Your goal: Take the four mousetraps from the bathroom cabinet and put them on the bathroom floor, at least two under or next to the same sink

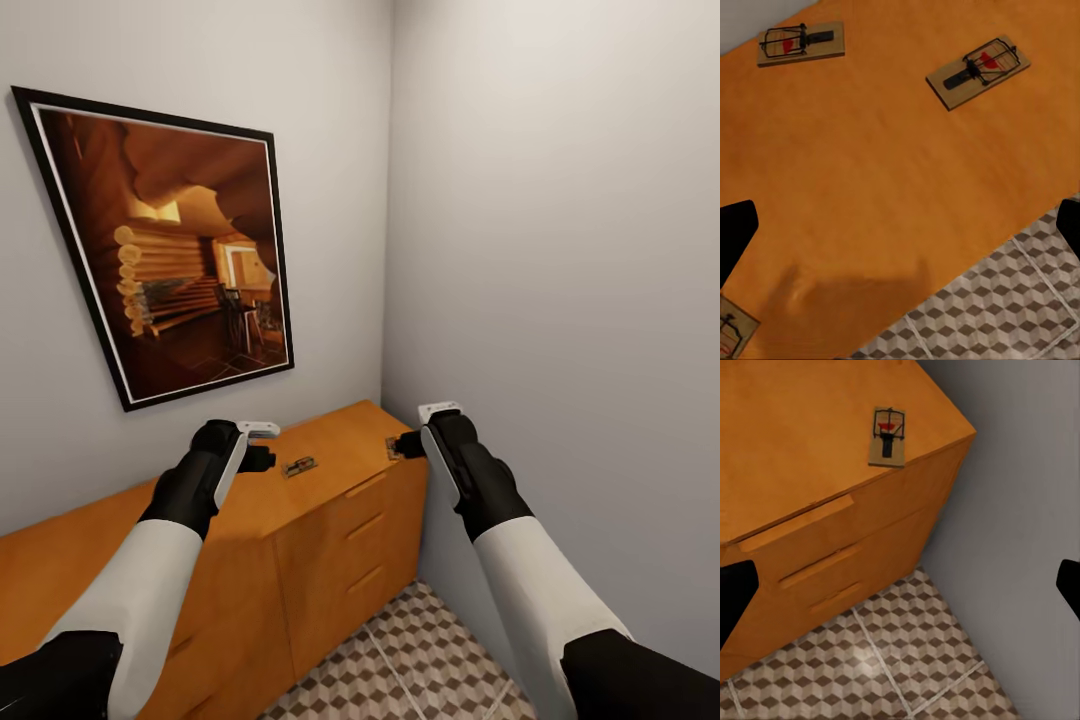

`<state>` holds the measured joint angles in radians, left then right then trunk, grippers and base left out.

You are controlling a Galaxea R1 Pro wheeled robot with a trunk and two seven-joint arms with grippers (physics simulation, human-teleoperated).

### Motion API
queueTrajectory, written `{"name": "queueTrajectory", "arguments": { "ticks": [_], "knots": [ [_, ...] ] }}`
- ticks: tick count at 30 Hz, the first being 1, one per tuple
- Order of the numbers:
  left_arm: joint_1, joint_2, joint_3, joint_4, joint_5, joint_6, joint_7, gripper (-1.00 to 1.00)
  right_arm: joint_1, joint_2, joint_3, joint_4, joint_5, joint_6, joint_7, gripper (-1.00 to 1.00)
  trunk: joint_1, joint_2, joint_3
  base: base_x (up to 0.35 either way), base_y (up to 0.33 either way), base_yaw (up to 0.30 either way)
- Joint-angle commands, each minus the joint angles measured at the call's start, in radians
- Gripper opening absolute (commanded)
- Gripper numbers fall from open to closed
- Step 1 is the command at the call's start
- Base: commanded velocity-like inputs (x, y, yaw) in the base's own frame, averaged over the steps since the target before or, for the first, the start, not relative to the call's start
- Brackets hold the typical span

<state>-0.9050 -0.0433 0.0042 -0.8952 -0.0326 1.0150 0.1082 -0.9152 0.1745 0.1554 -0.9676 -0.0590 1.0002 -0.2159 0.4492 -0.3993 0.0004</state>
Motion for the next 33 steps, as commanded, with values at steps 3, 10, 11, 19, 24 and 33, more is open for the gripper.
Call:
{"name": "queueTrajectory", "arguments": {
  "ticks": [3, 10, 11, 19, 24, 33],
  "knots": [
    [0.000, 0.000, 0.000, -0.001, -0.003, 0.004, 0.001, 1.00, 0.000, 0.000, 0.001, 0.005, -0.018, 0.003, 0.009, 1.00, 0.001, -0.001, 0.000, 0.237, 0.041, 0.000],
    [0.002, 0.000, 0.000, 0.003, -0.003, 0.004, 0.001, 1.00, -0.001, 0.000, 0.001, 0.011, -0.026, 0.003, 0.022, 1.00, 0.001, -0.001, 0.000, 0.081, 0.013, 0.000],
    [0.002, 0.000, 0.000, 0.004, -0.003, 0.004, 0.001, 1.00, -0.001, 0.000, 0.001, 0.011, -0.026, 0.003, 0.023, 1.00, 0.001, -0.001, 0.000, 0.023, 0.003, 0.000],
    [0.003, 0.000, 0.000, 0.005, -0.003, 0.004, 0.001, 1.00, -0.001, 0.000, 0.002, 0.012, -0.027, 0.003, 0.024, 1.00, 0.001, -0.001, 0.000, 0.023, 0.001, 0.000],
    [0.003, 0.000, 0.000, 0.005, -0.003, 0.003, 0.002, 1.00, -0.001, 0.000, 0.002, 0.012, -0.027, 0.003, 0.023, 1.00, 0.001, -0.001, 0.000, 0.208, 0.000, 0.000],
    [0.003, -0.002, 0.000, 0.005, -0.003, 0.001, 0.001, 1.00, -0.001, 0.000, 0.002, 0.012, -0.024, 0.003, 0.023, 1.00, 0.001, -0.001, 0.000, 0.165, 0.000, 0.000]
  ]
}}
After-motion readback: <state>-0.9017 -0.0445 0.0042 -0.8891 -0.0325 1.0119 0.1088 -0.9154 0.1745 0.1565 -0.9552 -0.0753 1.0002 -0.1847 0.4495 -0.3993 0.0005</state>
